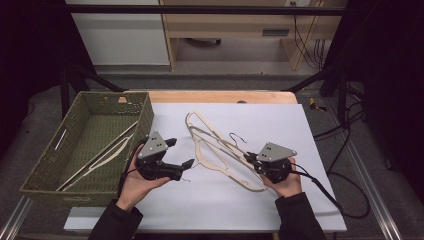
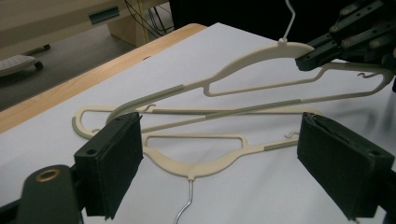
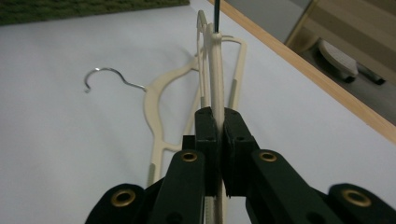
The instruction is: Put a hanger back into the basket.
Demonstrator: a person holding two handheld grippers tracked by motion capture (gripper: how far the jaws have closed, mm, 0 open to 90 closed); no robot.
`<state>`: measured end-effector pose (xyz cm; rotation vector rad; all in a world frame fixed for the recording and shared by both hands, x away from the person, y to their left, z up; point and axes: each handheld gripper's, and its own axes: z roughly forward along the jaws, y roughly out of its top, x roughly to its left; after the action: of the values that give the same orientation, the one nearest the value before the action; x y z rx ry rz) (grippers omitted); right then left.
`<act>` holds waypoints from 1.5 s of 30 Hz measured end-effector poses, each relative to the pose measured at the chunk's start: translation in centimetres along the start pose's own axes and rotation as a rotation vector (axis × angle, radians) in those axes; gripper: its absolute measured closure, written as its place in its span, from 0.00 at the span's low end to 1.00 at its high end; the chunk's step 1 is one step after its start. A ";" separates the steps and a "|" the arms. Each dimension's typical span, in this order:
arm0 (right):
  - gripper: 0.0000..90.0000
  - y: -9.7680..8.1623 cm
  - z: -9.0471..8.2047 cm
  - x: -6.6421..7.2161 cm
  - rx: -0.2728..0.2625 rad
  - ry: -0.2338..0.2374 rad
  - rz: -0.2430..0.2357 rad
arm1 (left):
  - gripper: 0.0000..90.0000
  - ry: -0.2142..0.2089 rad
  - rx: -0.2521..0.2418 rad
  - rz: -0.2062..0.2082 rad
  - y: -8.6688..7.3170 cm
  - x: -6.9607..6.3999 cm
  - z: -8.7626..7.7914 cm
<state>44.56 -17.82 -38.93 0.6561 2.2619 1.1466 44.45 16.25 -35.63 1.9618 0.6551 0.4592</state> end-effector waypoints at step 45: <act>0.67 2.1 0.8 3.4 -0.092 0.267 -0.004 | 0.95 -0.282 0.225 0.191 -0.5 -4.0 3.1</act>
<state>42.85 -14.13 -38.33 0.4867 2.4087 1.3982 42.96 11.74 -37.62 2.2607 0.3532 0.2230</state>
